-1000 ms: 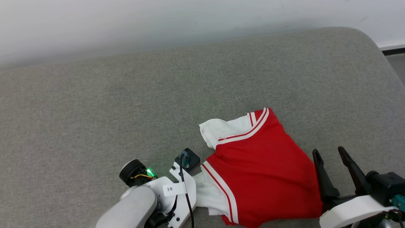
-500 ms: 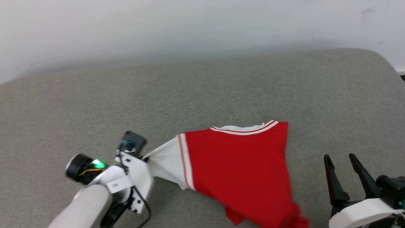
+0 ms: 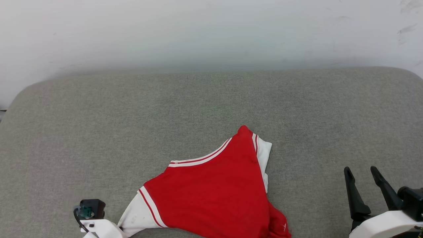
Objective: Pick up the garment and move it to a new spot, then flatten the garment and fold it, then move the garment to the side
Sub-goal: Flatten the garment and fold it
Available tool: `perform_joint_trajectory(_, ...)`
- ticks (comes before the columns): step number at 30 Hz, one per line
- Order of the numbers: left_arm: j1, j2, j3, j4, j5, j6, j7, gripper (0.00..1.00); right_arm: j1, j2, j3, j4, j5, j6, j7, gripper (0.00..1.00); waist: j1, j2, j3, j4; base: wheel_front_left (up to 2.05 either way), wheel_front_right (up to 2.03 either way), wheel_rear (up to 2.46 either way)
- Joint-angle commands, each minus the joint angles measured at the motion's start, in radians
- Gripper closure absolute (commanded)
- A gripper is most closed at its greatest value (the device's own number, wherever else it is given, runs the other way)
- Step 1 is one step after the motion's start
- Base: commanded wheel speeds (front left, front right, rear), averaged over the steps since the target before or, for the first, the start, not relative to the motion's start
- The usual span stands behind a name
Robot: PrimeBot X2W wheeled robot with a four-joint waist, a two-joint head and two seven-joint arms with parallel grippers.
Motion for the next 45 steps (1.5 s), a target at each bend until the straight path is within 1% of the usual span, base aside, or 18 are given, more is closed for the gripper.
perform_joint_trajectory(1,0.010,-0.008,0.003,0.006,-0.009,-0.002,-0.008,1.00,0.009,0.000,-0.003,-0.005,-0.006,-0.001,0.005,0.00,0.0000,0.0000,-0.001,0.003,0.00,0.00,0.00)
perform_joint_trajectory(2,0.018,-0.015,0.002,0.016,-0.010,-0.005,-0.019,1.00,0.011,0.001,-0.005,-0.007,-0.006,-0.001,0.006,0.00,0.0000,0.0000,-0.003,0.005,0.00,0.00,0.00)
perform_joint_trajectory(3,0.022,-0.025,0.003,0.021,-0.013,-0.006,-0.033,0.60,0.014,0.000,-0.008,-0.008,-0.007,-0.001,0.009,0.00,0.0000,0.0000,-0.007,0.007,0.00,0.00,0.00)
perform_joint_trajectory(4,0.023,-0.034,0.004,0.024,-0.013,-0.007,-0.051,0.04,0.016,0.000,-0.010,-0.009,-0.008,-0.001,0.015,0.00,0.0000,0.0000,-0.013,0.009,0.00,0.00,0.00)
perform_joint_trajectory(5,0.023,-0.041,0.005,0.027,-0.010,-0.008,-0.070,0.00,0.018,0.000,-0.013,-0.010,-0.009,-0.001,0.016,0.00,0.0000,0.0000,-0.019,0.011,0.00,0.00,0.00)
perform_joint_trajectory(9,0.004,-0.060,0.014,0.027,0.020,-0.010,-0.176,0.00,0.025,0.000,-0.021,-0.013,-0.013,-0.001,0.033,0.00,0.0000,0.0000,-0.049,0.014,0.00,0.00,0.00)
perform_joint_trajectory(17,-0.038,-0.096,0.030,-0.027,0.091,-0.012,-0.414,0.00,0.031,0.000,-0.040,0.003,0.015,-0.001,0.070,0.00,0.0000,0.0000,-0.074,0.014,0.00,0.00,0.00)
perform_joint_trajectory(20,-0.050,-0.113,0.037,-0.052,0.112,-0.008,-0.494,0.00,0.030,0.000,-0.051,0.032,0.033,-0.001,0.107,0.00,0.0000,0.0000,-0.077,0.016,0.00,0.00,0.00)
perform_joint_trajectory(23,-0.059,-0.127,0.039,-0.079,0.124,-0.010,-0.553,0.00,0.009,0.001,-0.061,0.083,0.047,-0.001,0.167,0.00,0.0000,0.0000,-0.074,0.024,0.00,0.00,0.00)
perform_joint_trajectory(27,-0.077,-0.145,0.029,-0.103,0.138,-0.011,-0.586,0.00,-0.040,0.001,-0.054,0.166,0.057,-0.001,0.253,0.00,0.0000,0.0000,-0.062,0.051,0.00,0.00,0.00)
perform_joint_trajectory(31,-0.091,-0.153,0.019,-0.126,0.150,-0.009,-0.600,0.00,-0.113,-0.006,-0.006,0.255,0.073,-0.001,0.354,0.00,0.0000,0.0000,-0.046,0.088,0.00,0.00,0.00)
perform_joint_trajectory(38,-0.127,-0.165,0.003,-0.162,0.169,-0.011,-0.609,0.00,-0.268,-0.054,0.127,0.373,0.110,-0.001,0.489,0.00,0.0000,0.0000,0.017,0.170,0.00,0.00,0.00)
perform_joint_trajectory(45,-0.141,-0.178,-0.006,-0.153,0.164,-0.016,-0.619,0.00,-0.376,-0.106,0.250,0.496,0.150,-0.001,0.587,0.00,0.0000,0.0000,0.059,0.219,0.00,0.00,0.00)
